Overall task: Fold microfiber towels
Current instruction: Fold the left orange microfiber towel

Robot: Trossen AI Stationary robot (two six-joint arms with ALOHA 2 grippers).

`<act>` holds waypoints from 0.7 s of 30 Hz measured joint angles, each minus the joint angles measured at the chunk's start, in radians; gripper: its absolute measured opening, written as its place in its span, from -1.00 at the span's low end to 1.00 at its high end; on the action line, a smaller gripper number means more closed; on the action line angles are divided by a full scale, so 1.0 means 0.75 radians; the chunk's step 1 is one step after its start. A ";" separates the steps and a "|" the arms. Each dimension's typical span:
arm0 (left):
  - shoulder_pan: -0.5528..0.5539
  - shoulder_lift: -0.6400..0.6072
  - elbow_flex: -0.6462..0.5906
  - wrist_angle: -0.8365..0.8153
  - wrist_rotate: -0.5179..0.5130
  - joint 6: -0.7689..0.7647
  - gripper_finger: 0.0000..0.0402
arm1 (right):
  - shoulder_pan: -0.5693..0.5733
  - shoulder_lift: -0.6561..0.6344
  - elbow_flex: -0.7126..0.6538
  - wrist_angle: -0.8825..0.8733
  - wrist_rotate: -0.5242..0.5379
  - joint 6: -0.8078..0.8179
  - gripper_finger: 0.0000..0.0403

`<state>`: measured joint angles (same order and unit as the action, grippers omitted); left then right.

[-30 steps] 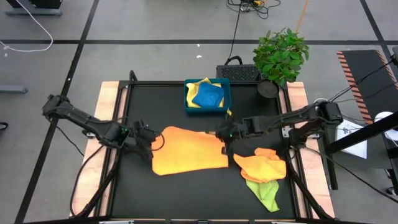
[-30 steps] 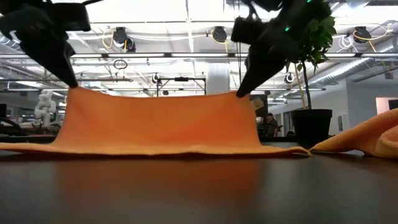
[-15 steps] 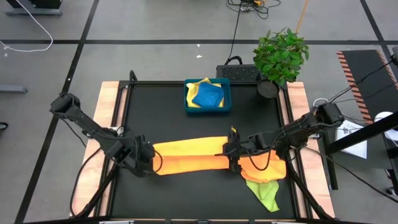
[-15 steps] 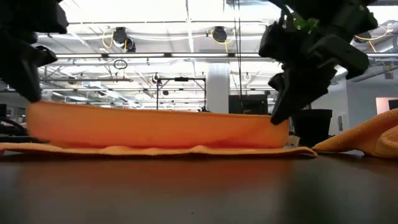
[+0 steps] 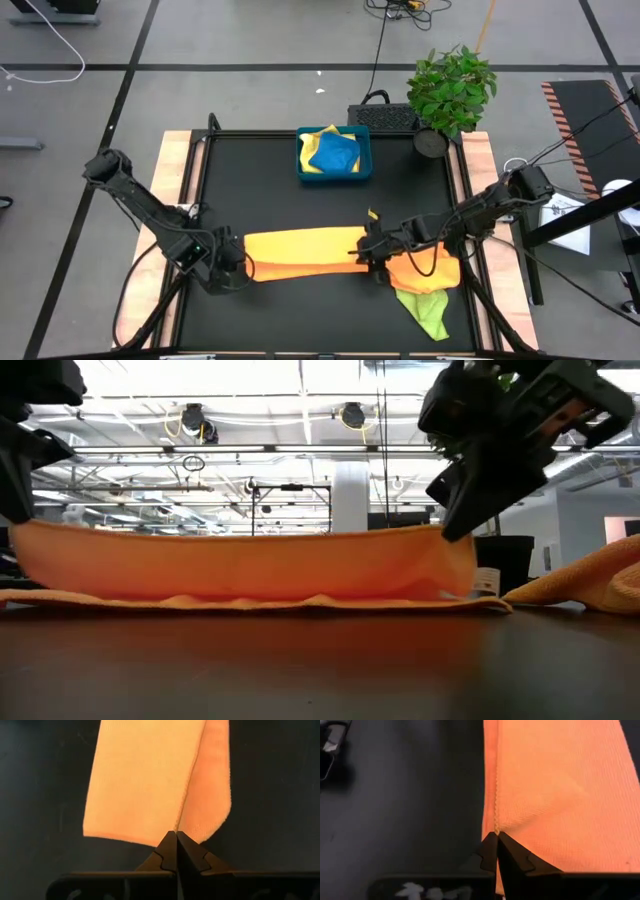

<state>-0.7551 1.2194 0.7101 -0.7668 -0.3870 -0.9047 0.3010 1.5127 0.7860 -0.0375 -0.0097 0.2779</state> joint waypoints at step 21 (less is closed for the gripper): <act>0.001 0.000 0.000 0.116 0.120 -0.055 -0.70 | 0.056 0.000 -0.011 -0.044 -0.167 0.044 -0.63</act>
<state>-0.7540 1.2194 0.7101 -0.6800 -0.2969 -0.9461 0.3428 1.5127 0.7776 -0.0708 -0.1352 0.3110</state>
